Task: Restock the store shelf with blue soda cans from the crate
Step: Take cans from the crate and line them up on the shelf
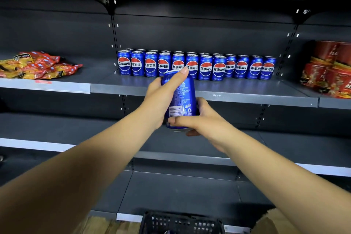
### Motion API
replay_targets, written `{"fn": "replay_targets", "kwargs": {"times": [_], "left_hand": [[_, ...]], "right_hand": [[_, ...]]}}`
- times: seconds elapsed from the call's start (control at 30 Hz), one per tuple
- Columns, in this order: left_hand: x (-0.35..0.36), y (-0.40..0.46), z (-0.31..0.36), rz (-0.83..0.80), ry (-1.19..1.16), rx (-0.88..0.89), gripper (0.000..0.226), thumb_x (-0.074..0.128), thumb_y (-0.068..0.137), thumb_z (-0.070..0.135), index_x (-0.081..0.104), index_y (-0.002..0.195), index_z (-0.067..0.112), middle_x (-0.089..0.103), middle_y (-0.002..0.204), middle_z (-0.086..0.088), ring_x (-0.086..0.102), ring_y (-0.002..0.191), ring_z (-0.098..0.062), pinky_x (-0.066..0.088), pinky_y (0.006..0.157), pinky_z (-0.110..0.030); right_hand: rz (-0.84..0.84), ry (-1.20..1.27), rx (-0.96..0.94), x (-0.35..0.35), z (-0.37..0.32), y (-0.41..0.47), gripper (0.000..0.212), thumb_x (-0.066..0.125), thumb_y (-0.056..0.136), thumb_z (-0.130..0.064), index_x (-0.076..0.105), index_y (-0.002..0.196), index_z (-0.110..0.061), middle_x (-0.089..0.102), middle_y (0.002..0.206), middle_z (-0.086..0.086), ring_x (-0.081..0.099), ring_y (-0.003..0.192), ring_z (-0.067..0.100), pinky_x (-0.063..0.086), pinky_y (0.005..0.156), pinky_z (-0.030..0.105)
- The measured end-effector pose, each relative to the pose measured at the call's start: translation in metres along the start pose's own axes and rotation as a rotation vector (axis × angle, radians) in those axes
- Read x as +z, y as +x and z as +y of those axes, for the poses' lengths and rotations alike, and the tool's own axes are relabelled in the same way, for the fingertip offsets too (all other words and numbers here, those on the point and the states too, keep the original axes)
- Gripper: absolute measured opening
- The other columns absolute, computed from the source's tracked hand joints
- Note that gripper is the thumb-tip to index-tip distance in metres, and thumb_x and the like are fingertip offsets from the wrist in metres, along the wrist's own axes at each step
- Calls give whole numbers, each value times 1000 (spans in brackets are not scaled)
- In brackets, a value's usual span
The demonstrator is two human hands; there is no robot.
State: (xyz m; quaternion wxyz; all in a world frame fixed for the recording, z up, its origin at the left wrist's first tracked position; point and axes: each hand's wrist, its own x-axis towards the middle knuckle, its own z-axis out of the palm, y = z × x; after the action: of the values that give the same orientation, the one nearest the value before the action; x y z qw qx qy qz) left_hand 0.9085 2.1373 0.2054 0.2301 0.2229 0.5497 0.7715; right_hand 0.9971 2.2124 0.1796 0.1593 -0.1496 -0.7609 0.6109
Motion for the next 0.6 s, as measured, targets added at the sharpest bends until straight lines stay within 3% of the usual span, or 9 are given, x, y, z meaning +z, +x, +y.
{"fn": "replay_targets", "kwargs": {"times": [0.07, 0.13, 0.2, 0.33, 0.43, 0.6], "left_hand": [[-1, 2, 3, -17, -5, -1, 43, 73, 76, 38, 61, 106, 10, 72, 84, -5, 71, 68, -18, 56, 58, -30], [0, 2, 7, -27, -47, -18, 50, 75, 72, 39, 61, 110, 9, 73, 84, -6, 71, 67, -18, 57, 60, -32], [1, 3, 9, -66, -68, -60, 59, 76, 66, 43, 62, 113, 10, 73, 88, -8, 71, 71, -21, 57, 63, -34], [-1, 3, 9, -181, -108, -119, 32, 65, 75, 44, 66, 82, 13, 70, 68, -5, 67, 57, -18, 57, 57, -29], [-2, 2, 5, -197, -139, -141, 34, 63, 74, 47, 65, 80, 14, 71, 67, -4, 67, 58, -18, 57, 61, -29], [-1, 2, 1, -145, -176, -177, 41, 63, 76, 53, 67, 89, 14, 73, 83, -7, 69, 75, -23, 57, 76, -38]], "right_hand": [[-76, 26, 43, -5, -3, 2, 58, 82, 67, -21, 47, 113, -21, 68, 108, -2, 66, 95, 17, 50, 89, 38], [-163, 123, 73, -8, -4, 3, 66, 82, 60, -20, 52, 118, -18, 71, 102, -1, 67, 89, 18, 49, 89, 39], [-232, 261, 93, -11, -3, 3, 59, 78, 60, -13, 57, 115, -16, 71, 94, 2, 67, 82, 19, 51, 85, 39], [-304, 421, 80, -14, 2, 1, 34, 64, 64, -12, 62, 97, -16, 71, 82, 2, 68, 72, 16, 56, 73, 34], [-271, 374, 56, -13, 4, 1, 37, 65, 63, -15, 61, 99, -14, 71, 82, 3, 66, 70, 16, 54, 68, 32], [-73, 150, 23, -6, 1, -3, 43, 75, 64, -23, 58, 104, -19, 70, 84, -4, 61, 71, 11, 44, 59, 24]]}}
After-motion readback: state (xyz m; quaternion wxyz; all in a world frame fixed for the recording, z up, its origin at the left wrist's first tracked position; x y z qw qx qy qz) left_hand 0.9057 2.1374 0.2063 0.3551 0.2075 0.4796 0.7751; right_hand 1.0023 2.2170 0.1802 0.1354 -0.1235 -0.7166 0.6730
